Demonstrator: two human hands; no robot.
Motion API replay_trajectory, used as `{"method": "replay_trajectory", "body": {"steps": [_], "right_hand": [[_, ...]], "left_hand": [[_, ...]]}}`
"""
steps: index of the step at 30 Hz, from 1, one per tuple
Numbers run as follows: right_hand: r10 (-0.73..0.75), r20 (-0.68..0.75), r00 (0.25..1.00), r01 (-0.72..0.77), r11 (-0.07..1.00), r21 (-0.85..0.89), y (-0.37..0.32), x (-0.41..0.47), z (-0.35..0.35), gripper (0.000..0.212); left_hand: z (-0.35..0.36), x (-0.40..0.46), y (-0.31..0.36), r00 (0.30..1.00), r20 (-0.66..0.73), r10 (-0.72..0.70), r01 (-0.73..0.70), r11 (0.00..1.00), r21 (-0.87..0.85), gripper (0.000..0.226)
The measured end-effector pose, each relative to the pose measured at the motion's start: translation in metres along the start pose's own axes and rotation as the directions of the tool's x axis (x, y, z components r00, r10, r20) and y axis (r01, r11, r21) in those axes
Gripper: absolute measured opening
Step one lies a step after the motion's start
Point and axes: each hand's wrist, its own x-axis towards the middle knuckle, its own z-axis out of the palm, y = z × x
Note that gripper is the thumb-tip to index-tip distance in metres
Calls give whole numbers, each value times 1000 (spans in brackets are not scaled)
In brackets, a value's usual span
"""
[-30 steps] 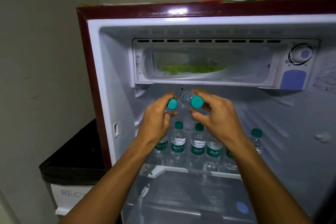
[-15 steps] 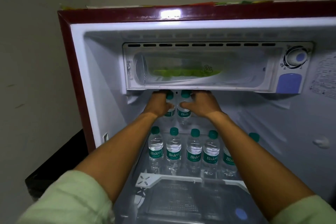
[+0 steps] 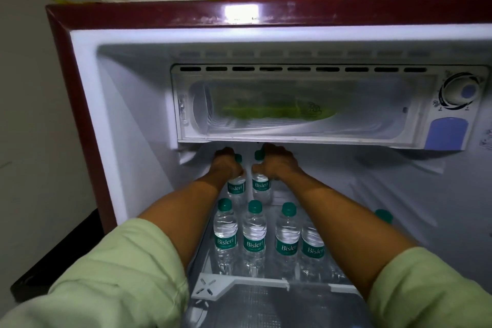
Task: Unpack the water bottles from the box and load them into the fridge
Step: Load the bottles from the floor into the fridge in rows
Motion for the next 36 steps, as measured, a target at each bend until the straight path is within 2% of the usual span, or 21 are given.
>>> {"method": "replay_trajectory", "body": {"steps": [11, 20, 30, 36], "right_hand": [[86, 98, 991, -86, 996, 2, 5, 21, 44, 65], [91, 131, 987, -93, 996, 5, 10, 35, 59, 66], [80, 187, 979, -90, 995, 47, 13, 50, 59, 67], [73, 190, 979, -86, 994, 65, 15, 57, 62, 66]], "left_hand": [[25, 20, -20, 995, 56, -85, 80, 994, 80, 54], [34, 35, -15, 991, 114, -67, 54, 991, 118, 58], [43, 41, -11, 993, 113, -20, 0, 985, 174, 54], [46, 42, -13, 994, 98, -48, 33, 989, 145, 53]]}}
